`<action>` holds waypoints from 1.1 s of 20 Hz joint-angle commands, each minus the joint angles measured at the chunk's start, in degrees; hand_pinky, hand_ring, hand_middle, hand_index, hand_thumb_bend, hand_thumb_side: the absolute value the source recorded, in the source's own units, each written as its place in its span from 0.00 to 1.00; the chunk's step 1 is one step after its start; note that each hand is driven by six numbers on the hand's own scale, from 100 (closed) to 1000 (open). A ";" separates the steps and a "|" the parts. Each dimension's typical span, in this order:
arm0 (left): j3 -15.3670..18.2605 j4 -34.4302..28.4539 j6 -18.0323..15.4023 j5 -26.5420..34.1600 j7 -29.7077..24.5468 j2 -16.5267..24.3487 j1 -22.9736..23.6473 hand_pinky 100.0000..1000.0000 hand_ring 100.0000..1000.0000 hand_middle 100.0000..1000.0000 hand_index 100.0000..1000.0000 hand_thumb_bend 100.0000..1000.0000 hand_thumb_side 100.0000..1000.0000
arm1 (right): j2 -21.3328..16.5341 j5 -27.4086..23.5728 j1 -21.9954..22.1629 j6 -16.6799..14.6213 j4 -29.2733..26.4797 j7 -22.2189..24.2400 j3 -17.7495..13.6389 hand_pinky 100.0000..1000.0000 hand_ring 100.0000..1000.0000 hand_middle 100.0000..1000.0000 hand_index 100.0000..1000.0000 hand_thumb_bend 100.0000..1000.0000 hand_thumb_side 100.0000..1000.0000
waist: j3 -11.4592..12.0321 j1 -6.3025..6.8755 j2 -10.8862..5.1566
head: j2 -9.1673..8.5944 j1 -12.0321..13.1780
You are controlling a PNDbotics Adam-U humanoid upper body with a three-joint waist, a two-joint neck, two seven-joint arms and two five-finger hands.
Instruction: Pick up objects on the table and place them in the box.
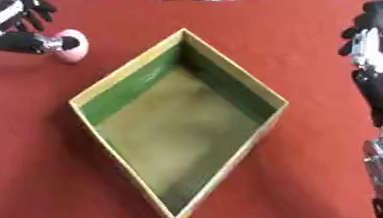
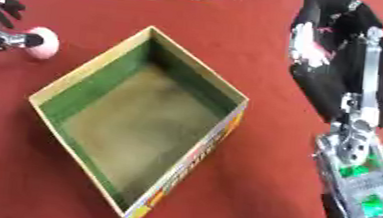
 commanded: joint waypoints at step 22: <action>0.78 2.27 2.44 -7.88 12.58 -0.68 -1.01 0.29 0.45 0.42 0.58 0.00 0.41 | 0.15 0.75 -0.56 0.62 -1.19 0.57 0.51 0.30 0.44 0.44 0.59 0.00 0.24 | -1.44 0.92 0.14 | -2.01 0.52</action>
